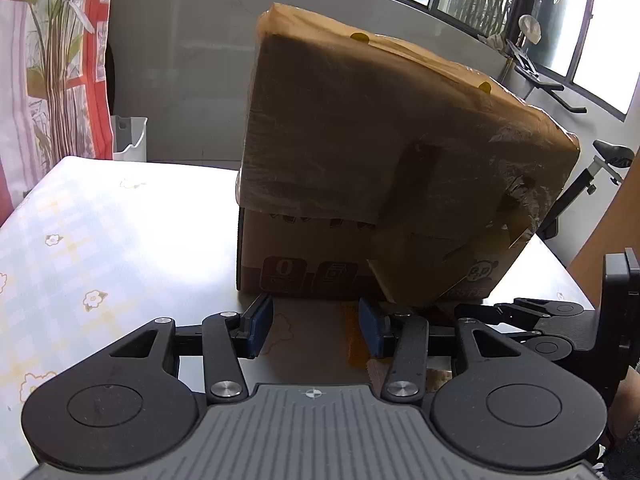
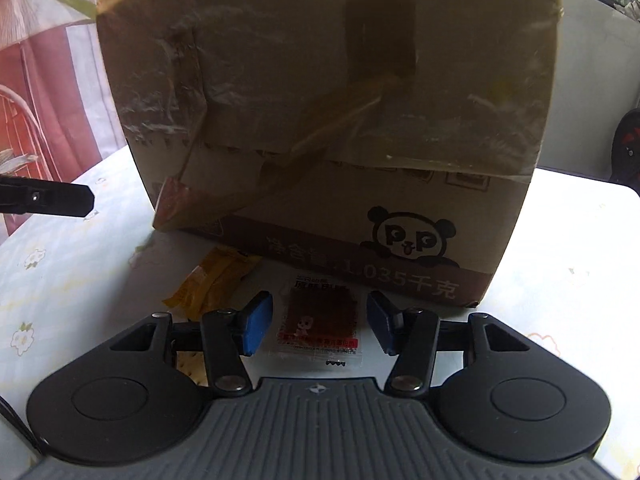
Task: Organize snacks
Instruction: 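Grasp the orange stick snack with the left gripper while the right grasps the red packet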
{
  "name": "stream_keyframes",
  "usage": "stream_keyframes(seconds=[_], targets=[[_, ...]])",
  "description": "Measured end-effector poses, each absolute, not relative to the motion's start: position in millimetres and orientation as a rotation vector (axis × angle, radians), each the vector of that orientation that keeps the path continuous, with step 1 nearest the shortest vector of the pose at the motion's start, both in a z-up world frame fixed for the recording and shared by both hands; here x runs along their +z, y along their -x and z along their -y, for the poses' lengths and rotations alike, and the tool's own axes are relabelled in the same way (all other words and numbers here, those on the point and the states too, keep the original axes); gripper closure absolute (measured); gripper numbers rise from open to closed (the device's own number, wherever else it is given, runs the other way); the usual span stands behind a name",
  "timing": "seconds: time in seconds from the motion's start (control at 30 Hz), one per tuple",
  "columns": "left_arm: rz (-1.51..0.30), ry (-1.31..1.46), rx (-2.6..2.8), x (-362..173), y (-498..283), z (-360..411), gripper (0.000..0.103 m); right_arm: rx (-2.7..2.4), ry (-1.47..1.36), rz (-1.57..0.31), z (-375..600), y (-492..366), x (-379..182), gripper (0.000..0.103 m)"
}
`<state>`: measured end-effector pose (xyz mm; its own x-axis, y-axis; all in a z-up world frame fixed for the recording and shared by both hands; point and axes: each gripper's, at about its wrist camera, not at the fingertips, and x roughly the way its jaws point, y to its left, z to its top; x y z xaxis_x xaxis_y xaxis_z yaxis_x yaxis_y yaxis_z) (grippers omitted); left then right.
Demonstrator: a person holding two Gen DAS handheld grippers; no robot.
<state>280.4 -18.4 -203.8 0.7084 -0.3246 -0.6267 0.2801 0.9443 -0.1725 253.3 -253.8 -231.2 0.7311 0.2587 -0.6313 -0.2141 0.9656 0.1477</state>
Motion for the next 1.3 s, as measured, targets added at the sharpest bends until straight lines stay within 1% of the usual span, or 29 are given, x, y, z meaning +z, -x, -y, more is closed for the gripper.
stream_keyframes(seconds=[0.1, 0.13, 0.23, 0.3, 0.37, 0.53, 0.67, 0.77, 0.87, 0.93, 0.97, 1.03, 1.07, 1.1, 1.3], targets=[[-0.725, 0.064, -0.336, -208, -282, 20, 0.053, 0.253, -0.041, -0.711, 249, -261, -238, 0.042], [-0.732, 0.064, -0.336, -210, -283, 23, 0.053, 0.255, -0.025, -0.71, 247, -261, -238, 0.043], [-0.756, 0.069, -0.336, -215, -286, 28, 0.05, 0.258, 0.028, -0.707, 243, -257, -239, 0.053], [-0.773, 0.079, -0.339, -219, -289, 35, 0.037, 0.276, 0.015, -0.699, 247, -252, -240, 0.055], [-0.782, 0.09, -0.349, -223, -292, 42, 0.034, 0.302, 0.023, -0.687, 251, -243, -241, 0.058], [-0.819, 0.05, -0.403, -236, -298, 73, 0.034, 0.294, 0.003, -0.673, 264, -223, -244, 0.06], [-0.847, -0.016, -0.414, -249, -305, 93, 0.034, 0.258, -0.081, -0.657, 275, -209, -246, 0.061], [-0.861, -0.042, -0.39, -258, -312, 100, 0.034, 0.25, -0.121, -0.65, 283, -206, -245, 0.061], [-0.868, -0.04, -0.359, -264, -320, 102, 0.034, 0.25, -0.099, -0.644, 281, -206, -245, 0.061], [-0.855, -0.057, -0.35, -267, -323, 102, 0.035, 0.254, -0.083, -0.642, 279, -209, -244, 0.061], [-0.847, -0.072, -0.349, -268, -322, 103, 0.037, 0.256, -0.082, -0.641, 279, -210, -244, 0.061], [-0.83, -0.097, -0.337, -267, -321, 102, 0.048, 0.261, -0.095, -0.64, 282, -209, -245, 0.061], [-0.82, -0.106, -0.329, -268, -319, 101, 0.064, 0.262, -0.1, -0.64, 283, -209, -245, 0.061], [-0.813, -0.111, -0.323, -269, -316, 98, 0.068, 0.263, -0.104, -0.639, 282, -209, -246, 0.061], [-0.816, -0.038, -0.306, -269, -296, 70, 0.069, 0.263, -0.098, -0.637, 281, -208, -246, 0.061]])
